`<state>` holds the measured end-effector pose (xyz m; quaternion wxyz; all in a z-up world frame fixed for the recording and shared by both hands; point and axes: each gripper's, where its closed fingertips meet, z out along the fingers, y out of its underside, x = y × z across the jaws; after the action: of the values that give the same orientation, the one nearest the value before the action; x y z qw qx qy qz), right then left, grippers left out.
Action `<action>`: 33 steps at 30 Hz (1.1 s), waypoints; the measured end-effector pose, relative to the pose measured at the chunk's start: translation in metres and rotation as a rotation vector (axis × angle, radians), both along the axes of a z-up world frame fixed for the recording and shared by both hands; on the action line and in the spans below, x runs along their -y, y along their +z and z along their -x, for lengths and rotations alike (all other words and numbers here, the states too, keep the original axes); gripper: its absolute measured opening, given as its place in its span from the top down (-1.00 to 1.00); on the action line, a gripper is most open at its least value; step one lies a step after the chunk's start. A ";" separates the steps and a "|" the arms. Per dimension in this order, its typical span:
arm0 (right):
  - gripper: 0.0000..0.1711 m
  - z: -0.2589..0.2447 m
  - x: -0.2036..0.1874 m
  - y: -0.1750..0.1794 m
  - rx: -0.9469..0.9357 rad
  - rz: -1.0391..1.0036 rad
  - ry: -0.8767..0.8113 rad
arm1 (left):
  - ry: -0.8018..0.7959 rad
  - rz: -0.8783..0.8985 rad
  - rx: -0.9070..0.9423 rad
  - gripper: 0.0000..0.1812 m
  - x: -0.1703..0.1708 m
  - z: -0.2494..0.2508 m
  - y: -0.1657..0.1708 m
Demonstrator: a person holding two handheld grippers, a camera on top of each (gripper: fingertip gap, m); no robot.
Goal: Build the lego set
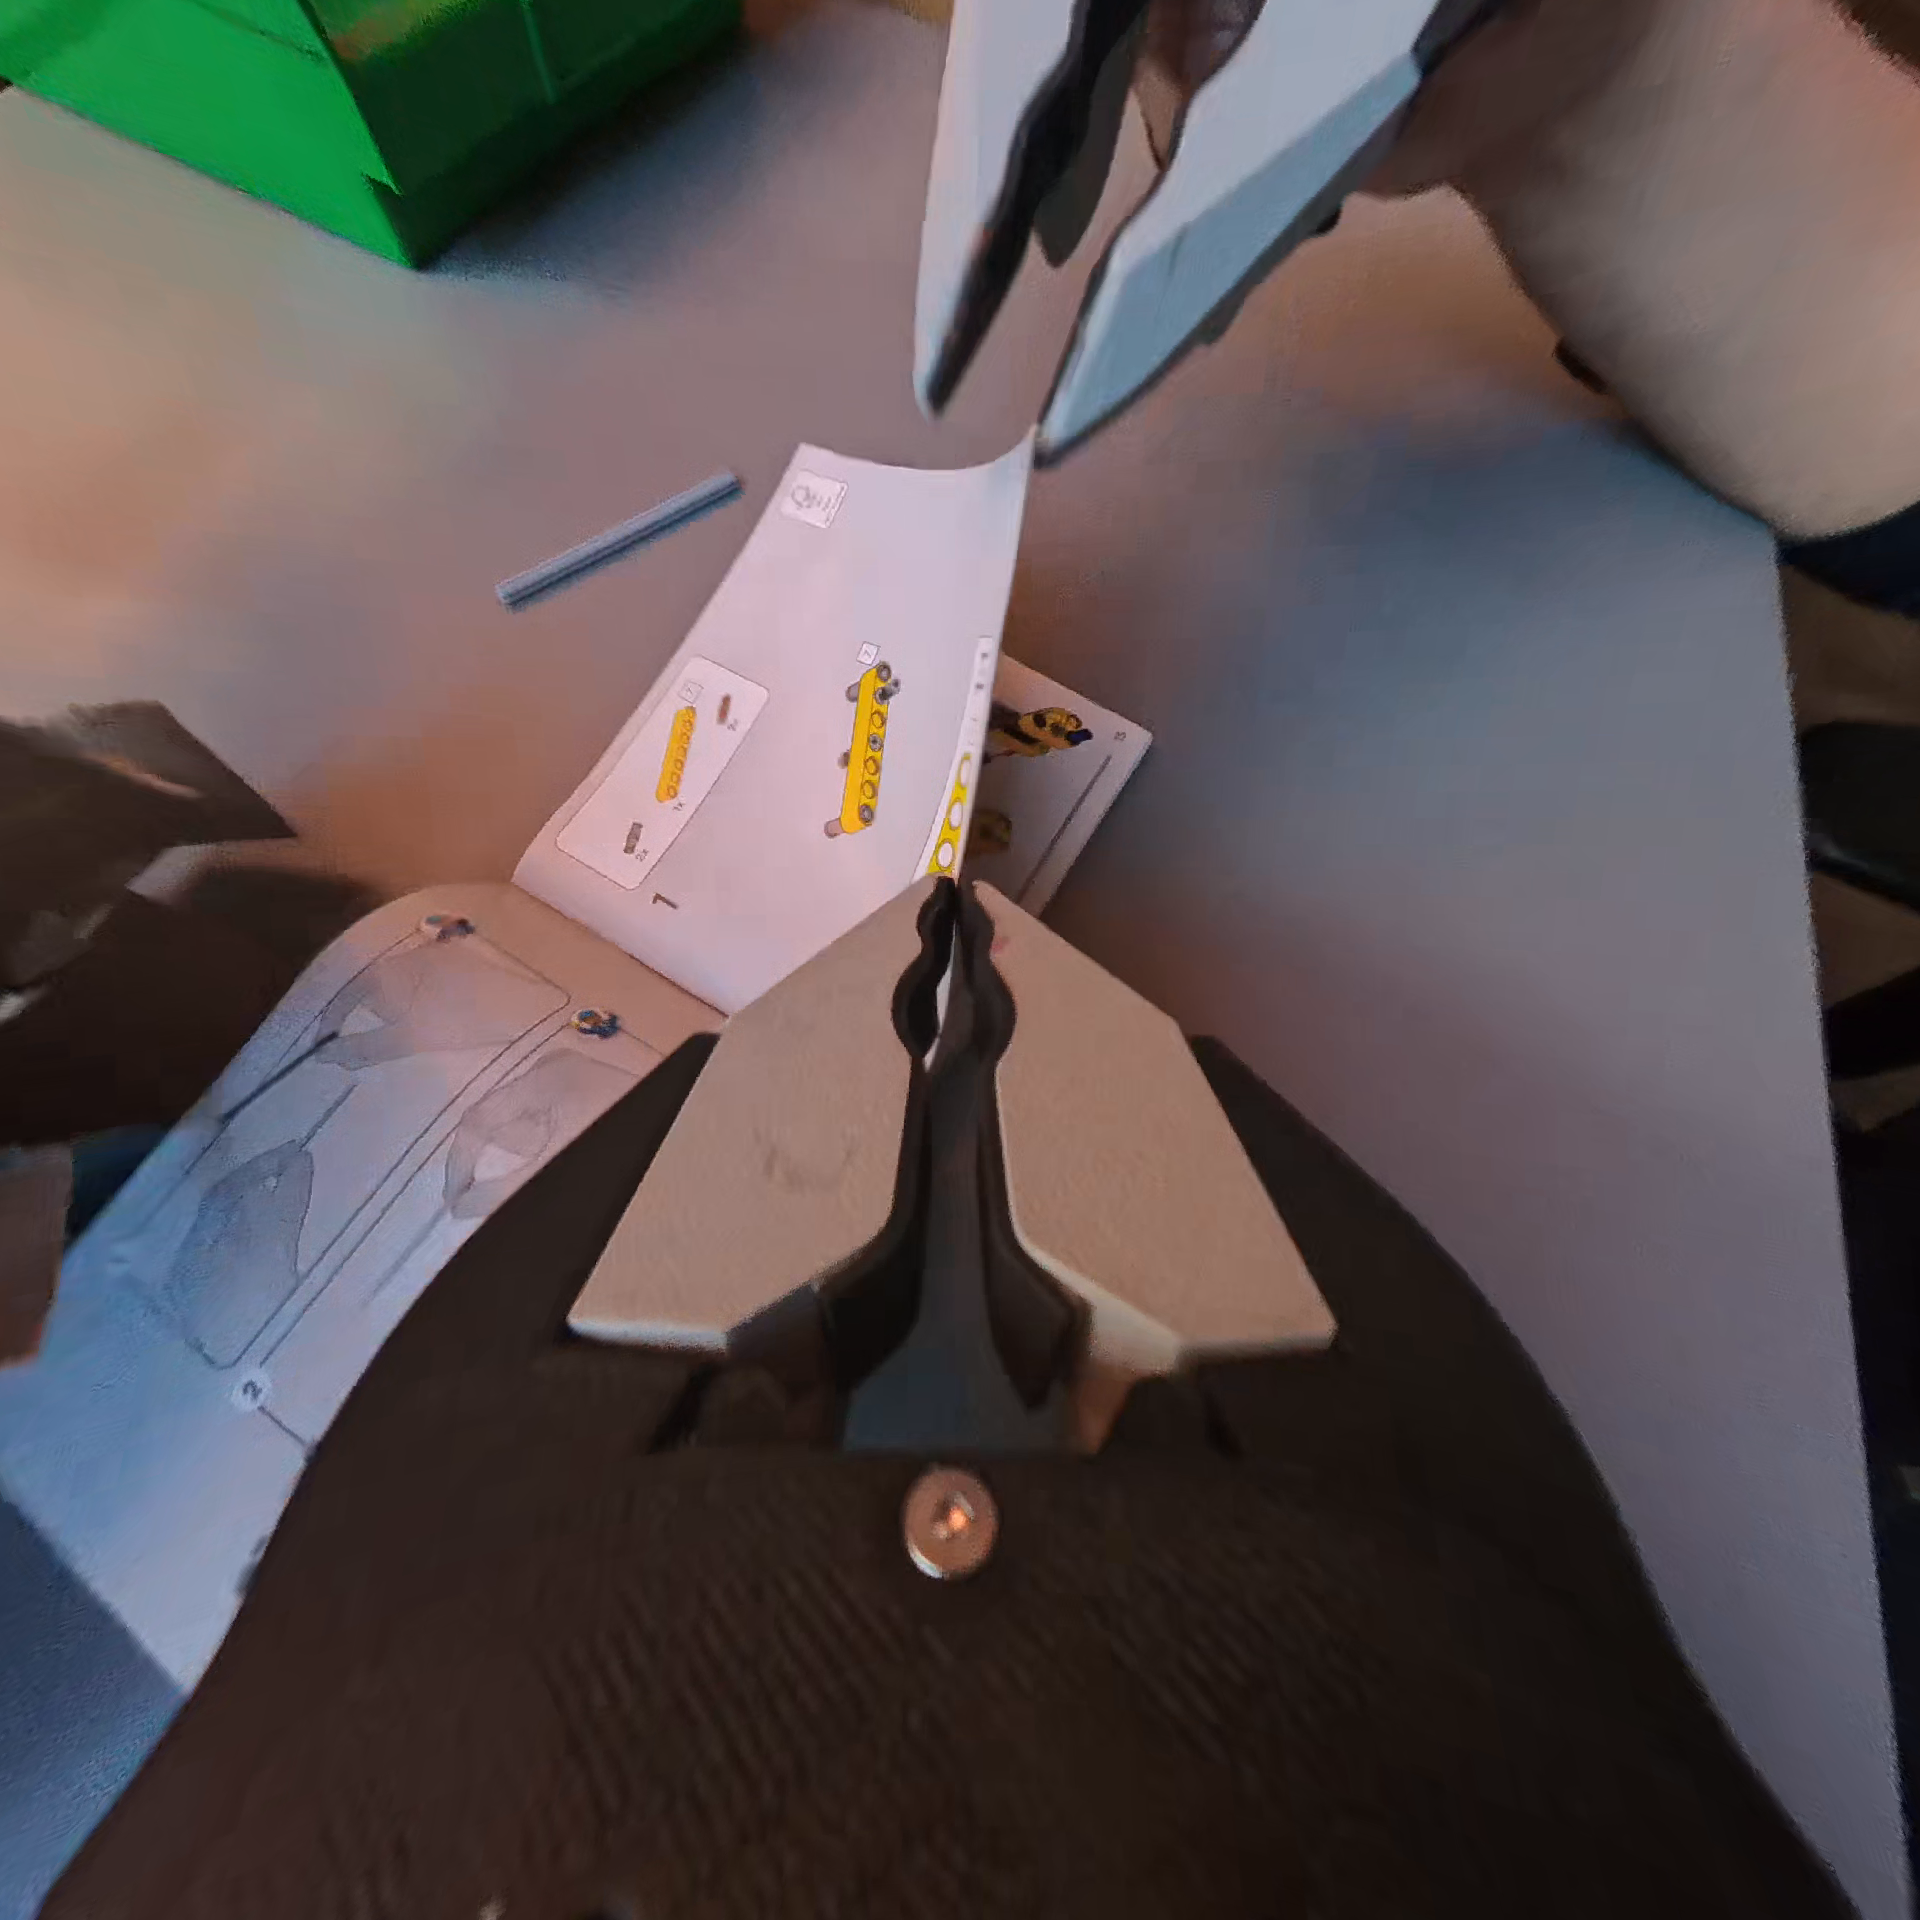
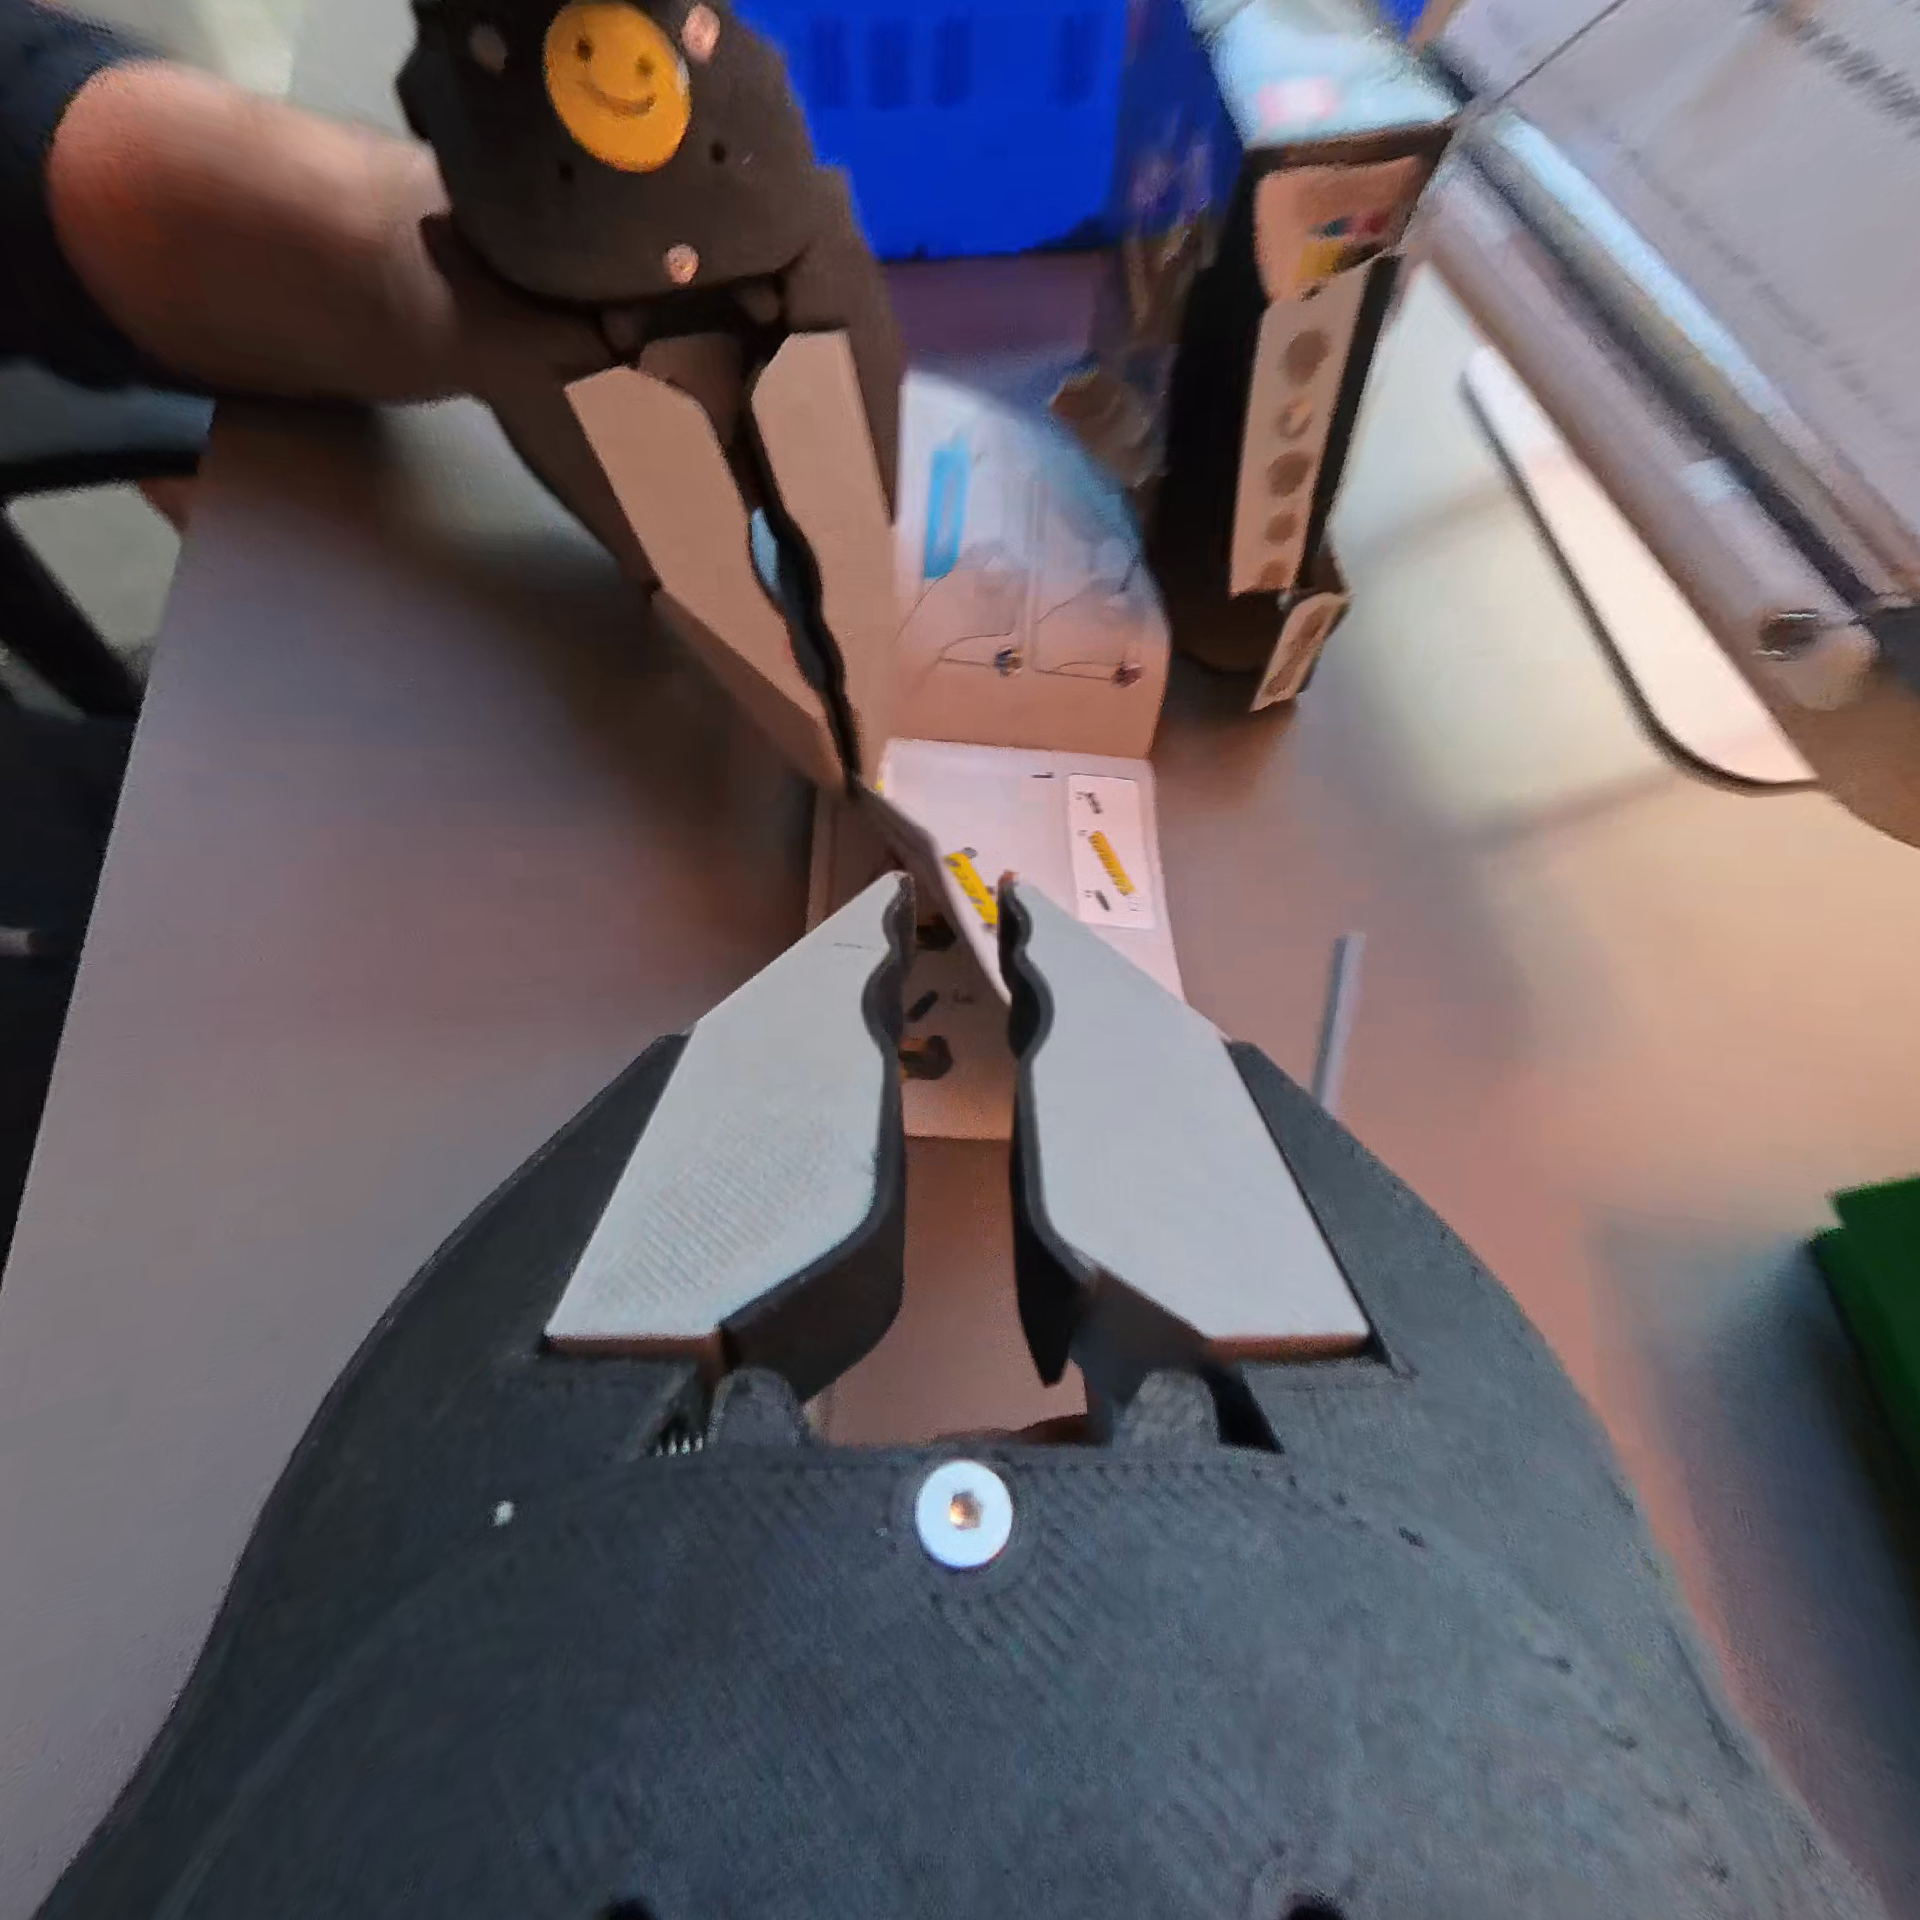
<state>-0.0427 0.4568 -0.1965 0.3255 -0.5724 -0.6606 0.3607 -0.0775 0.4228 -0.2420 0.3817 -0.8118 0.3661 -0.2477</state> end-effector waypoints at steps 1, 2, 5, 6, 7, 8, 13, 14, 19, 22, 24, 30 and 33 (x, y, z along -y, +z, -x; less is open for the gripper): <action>0.84 -0.001 -0.007 0.007 -0.034 0.014 -0.031 | 0.005 0.013 0.038 1.00 -0.001 0.001 0.002; 0.79 -0.002 -0.014 0.013 -0.067 0.027 -0.063 | 0.013 0.028 0.080 1.00 -0.001 0.002 0.004; 0.77 -0.007 -0.021 0.021 -0.112 0.085 -0.086 | 0.023 0.082 0.191 1.00 -0.003 0.006 0.008; 0.78 -0.008 -0.022 0.018 -0.097 0.099 -0.087 | 0.026 0.099 0.213 1.00 -0.002 0.009 0.008; 0.78 -0.008 -0.024 0.014 -0.076 0.105 -0.096 | 0.030 0.116 0.221 1.00 -0.001 0.013 0.005; 0.78 -0.008 -0.025 0.009 -0.051 0.108 -0.102 | 0.045 0.123 0.222 1.00 0.000 0.020 0.003; 0.79 0.004 -0.015 -0.020 0.057 0.145 -0.087 | 0.142 0.175 0.368 1.00 0.008 0.048 0.011; 0.79 0.007 -0.014 -0.027 0.081 0.134 -0.092 | 0.169 0.196 0.385 1.00 0.008 0.053 0.010; 0.79 0.014 -0.013 -0.051 0.172 0.073 -0.114 | 0.214 0.279 0.453 1.00 0.004 0.061 0.006; 0.79 0.015 -0.015 -0.054 0.179 0.073 -0.132 | 0.227 0.284 0.459 1.00 0.003 0.064 0.006; 0.79 0.015 -0.019 -0.051 0.167 0.090 -0.148 | 0.224 0.288 0.452 1.00 0.004 0.064 0.004; 0.81 0.013 -0.028 -0.042 0.117 0.163 -0.195 | 0.211 0.287 0.440 1.00 0.006 0.062 0.003; 0.72 0.012 -0.018 -0.038 0.103 0.271 -0.141 | 0.151 0.278 0.449 1.00 0.013 0.053 0.008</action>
<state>-0.0544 0.4753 -0.2349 0.2355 -0.6737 -0.5800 0.3928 -0.1310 0.4101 -0.2343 0.3555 -0.8062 0.1733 -0.4400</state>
